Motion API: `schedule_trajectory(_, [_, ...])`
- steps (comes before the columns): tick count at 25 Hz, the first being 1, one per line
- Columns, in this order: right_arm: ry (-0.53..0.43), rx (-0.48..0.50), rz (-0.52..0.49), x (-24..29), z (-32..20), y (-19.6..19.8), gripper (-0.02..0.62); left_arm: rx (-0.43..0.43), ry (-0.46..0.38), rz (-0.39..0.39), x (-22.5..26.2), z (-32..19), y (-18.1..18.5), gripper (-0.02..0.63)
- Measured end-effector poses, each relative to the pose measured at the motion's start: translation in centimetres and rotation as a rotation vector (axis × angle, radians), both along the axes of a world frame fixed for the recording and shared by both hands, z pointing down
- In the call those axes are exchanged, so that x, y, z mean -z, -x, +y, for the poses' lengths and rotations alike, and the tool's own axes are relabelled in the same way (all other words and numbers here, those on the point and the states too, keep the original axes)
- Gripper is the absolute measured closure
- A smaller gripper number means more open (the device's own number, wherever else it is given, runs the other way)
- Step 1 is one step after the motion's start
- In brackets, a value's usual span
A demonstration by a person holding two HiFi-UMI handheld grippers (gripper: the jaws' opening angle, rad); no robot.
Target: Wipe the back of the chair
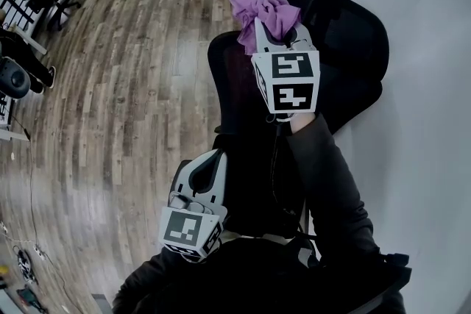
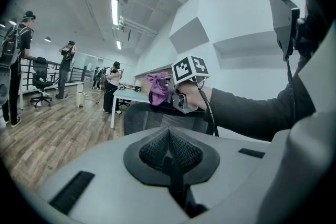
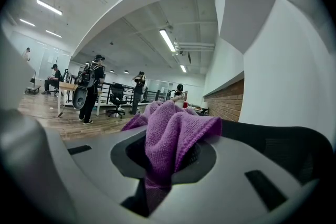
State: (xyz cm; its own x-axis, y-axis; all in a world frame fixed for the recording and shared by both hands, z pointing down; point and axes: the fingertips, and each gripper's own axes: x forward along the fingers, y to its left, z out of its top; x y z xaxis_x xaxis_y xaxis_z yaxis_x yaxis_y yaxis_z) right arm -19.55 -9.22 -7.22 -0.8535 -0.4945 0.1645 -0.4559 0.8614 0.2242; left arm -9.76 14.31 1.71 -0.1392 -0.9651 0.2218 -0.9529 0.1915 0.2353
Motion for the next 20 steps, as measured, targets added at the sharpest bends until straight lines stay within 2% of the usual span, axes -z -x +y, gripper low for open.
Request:
schedule_trajectory(14, [0.007, -0.032, 0.032, -0.7, -1.3, -1.0, 0.528, -0.034, 0.002, -0.002, -0.3, -0.6, -0.2, 0.606])
schedule_trajectory(20, [0.012, -0.068, 0.046, -1.1, -3.0, -2.6, 0.528, -0.054, 0.004, -0.004, -0.2, -1.3, -0.8, 0.606])
